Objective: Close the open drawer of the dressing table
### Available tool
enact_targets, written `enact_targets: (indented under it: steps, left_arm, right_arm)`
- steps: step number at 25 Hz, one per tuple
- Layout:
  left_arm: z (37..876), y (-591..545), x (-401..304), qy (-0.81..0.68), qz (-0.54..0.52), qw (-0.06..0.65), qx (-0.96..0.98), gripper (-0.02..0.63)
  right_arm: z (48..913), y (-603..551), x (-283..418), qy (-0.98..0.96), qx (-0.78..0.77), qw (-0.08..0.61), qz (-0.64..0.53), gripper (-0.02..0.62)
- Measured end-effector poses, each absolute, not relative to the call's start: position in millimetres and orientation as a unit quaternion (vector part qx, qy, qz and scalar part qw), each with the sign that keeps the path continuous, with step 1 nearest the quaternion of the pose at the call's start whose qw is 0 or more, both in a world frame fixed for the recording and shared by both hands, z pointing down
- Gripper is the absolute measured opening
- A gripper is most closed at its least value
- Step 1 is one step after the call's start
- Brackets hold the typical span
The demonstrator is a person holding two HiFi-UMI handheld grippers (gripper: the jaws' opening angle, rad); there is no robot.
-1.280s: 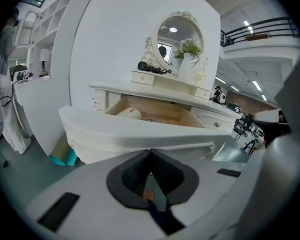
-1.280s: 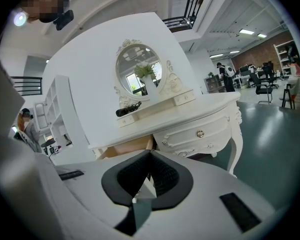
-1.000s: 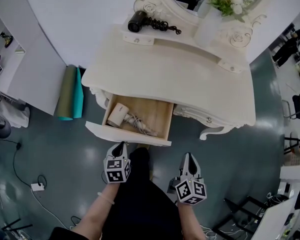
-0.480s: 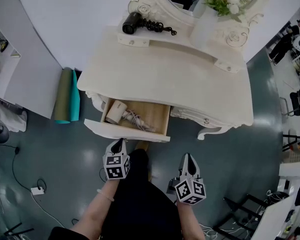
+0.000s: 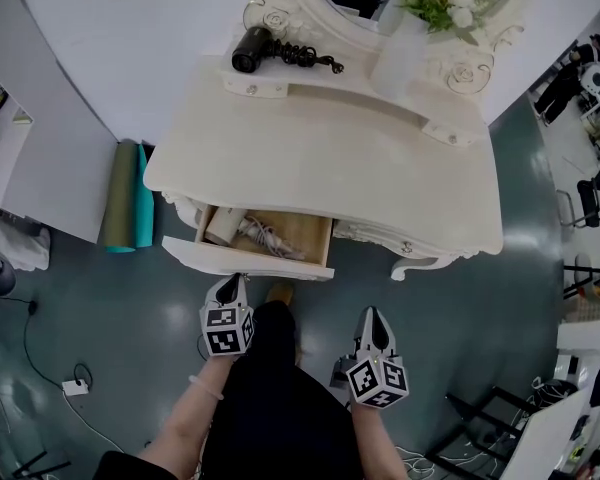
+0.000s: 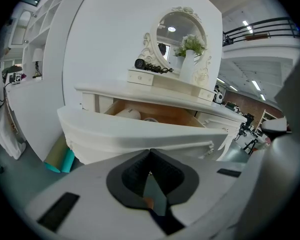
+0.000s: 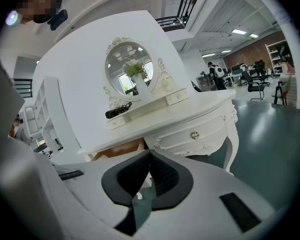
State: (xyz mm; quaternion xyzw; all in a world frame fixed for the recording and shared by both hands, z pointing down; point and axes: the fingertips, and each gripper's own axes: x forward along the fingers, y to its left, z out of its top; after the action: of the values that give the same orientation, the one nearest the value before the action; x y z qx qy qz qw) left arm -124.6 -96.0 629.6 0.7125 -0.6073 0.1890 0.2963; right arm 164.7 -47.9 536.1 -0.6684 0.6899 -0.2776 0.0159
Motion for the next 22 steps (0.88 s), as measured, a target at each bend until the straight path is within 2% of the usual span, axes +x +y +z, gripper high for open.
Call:
enact_targets:
  steps: [22]
  left_arm:
    - [629, -161, -118, -0.618, 0.195, 0.292, 0.703, 0.02]
  right_arm:
    - [537, -107, 177, 0.685, -0.667, 0.005, -0.293, 0.026]
